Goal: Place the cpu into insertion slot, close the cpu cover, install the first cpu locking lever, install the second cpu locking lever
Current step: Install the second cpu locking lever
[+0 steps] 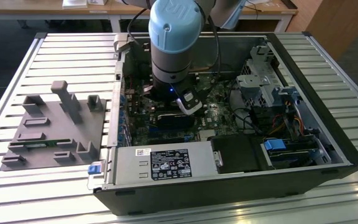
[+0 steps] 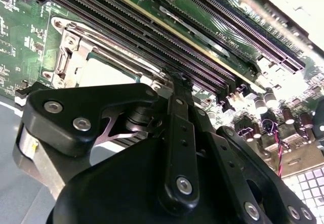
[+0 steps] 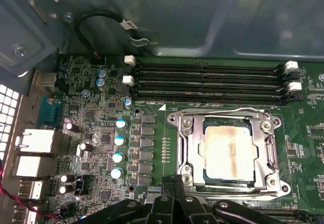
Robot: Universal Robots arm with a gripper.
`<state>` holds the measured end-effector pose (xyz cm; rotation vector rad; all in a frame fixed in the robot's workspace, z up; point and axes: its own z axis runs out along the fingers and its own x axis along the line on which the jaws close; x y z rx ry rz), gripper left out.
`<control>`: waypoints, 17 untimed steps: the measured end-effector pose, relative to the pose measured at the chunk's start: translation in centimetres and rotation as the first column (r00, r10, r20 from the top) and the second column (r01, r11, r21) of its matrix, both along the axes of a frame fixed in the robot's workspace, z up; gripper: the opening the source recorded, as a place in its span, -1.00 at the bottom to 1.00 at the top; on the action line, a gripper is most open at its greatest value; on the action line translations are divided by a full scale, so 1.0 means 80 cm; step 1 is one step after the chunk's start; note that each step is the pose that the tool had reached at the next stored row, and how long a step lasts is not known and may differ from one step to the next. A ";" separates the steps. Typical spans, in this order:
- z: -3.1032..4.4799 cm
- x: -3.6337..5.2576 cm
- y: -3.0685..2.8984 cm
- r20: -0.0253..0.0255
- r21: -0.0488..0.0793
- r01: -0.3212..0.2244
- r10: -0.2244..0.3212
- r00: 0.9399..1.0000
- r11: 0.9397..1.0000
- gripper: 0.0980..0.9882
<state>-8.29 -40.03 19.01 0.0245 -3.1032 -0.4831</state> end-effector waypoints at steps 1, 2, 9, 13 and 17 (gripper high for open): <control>-0.0002 0.000 0.0000 0.000 0.000 0.000 0.000 1.000 1.000 -0.98; -0.0003 0.000 0.0000 0.000 0.000 0.000 0.000 1.000 1.000 -0.98; -0.0004 0.000 -0.0017 0.000 0.000 0.000 0.000 1.000 1.000 -0.98; 0.0008 0.000 -0.0018 0.000 0.004 0.000 0.000 1.000 1.000 -0.98; 0.0048 0.000 -0.0017 0.000 0.006 0.000 0.000 1.000 1.000 -0.98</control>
